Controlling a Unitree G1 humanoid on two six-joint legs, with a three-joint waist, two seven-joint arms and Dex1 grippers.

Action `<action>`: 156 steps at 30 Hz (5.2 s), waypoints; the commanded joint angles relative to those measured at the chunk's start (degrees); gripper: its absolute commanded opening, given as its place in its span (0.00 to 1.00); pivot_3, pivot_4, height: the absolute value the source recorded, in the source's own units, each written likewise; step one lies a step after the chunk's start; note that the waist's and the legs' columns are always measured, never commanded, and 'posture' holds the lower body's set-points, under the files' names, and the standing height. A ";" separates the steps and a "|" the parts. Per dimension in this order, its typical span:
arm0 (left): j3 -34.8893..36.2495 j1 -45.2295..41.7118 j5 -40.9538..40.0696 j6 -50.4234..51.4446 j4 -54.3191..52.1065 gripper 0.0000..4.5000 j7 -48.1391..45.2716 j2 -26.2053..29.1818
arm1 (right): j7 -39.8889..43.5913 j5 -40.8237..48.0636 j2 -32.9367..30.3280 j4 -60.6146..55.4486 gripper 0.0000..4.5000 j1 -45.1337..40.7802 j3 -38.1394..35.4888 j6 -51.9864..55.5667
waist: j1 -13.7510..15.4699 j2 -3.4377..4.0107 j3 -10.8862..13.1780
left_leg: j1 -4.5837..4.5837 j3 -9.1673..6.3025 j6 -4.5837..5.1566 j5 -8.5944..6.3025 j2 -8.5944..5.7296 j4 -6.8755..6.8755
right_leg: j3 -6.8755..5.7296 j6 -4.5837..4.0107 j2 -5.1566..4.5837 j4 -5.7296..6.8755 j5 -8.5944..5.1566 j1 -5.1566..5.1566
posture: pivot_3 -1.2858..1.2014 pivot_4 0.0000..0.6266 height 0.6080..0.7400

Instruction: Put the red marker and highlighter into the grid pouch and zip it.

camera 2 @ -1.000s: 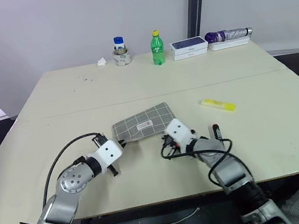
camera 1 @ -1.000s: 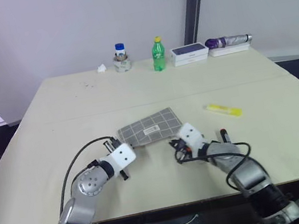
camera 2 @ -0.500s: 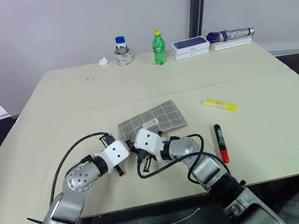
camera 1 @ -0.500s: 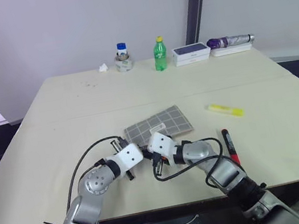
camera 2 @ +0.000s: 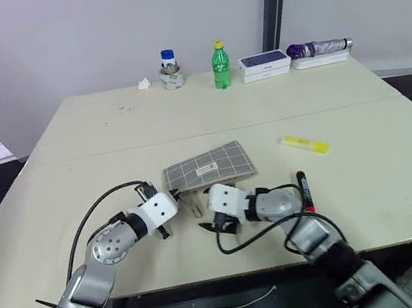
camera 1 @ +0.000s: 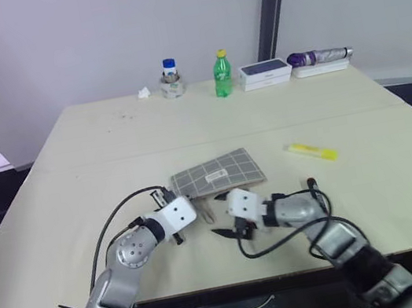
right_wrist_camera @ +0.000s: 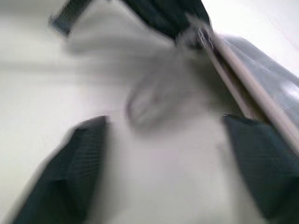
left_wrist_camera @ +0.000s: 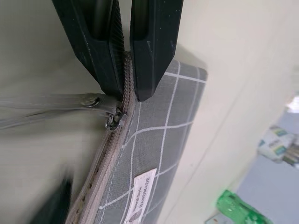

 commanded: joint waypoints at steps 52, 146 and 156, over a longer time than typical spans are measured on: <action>-0.48 -3.40 1.64 -6.73 4.24 0.00 1.00 1.08 | 7.18 21.52 -6.64 11.96 0.20 -11.71 -26.49 18.69 | -0.06 0.04 0.04 | -0.09 0.15 0.00 0.01 0.15 -0.02 | 0.05 0.00 -0.04 -0.09 0.00 -0.04 | 0.52 0.24 1.00; 0.78 -5.28 -2.20 -15.69 4.26 0.00 -6.39 5.47 | 0.78 22.79 -7.29 -24.96 0.98 10.28 -19.41 17.35 | 1.36 0.00 0.05 | -0.05 0.02 0.01 0.00 0.09 0.07 | -0.01 0.01 0.00 -0.06 0.00 0.04 | 0.52 0.24 1.00; 0.11 -5.78 -1.79 -17.57 7.16 0.00 -4.33 5.40 | -30.41 8.20 6.03 -38.64 0.98 35.45 -25.14 16.40 | 0.92 0.00 0.01 | -0.03 0.01 -0.01 0.00 -0.03 0.00 | 0.06 0.01 -0.04 -0.02 -0.01 -0.01 | 0.52 0.24 1.00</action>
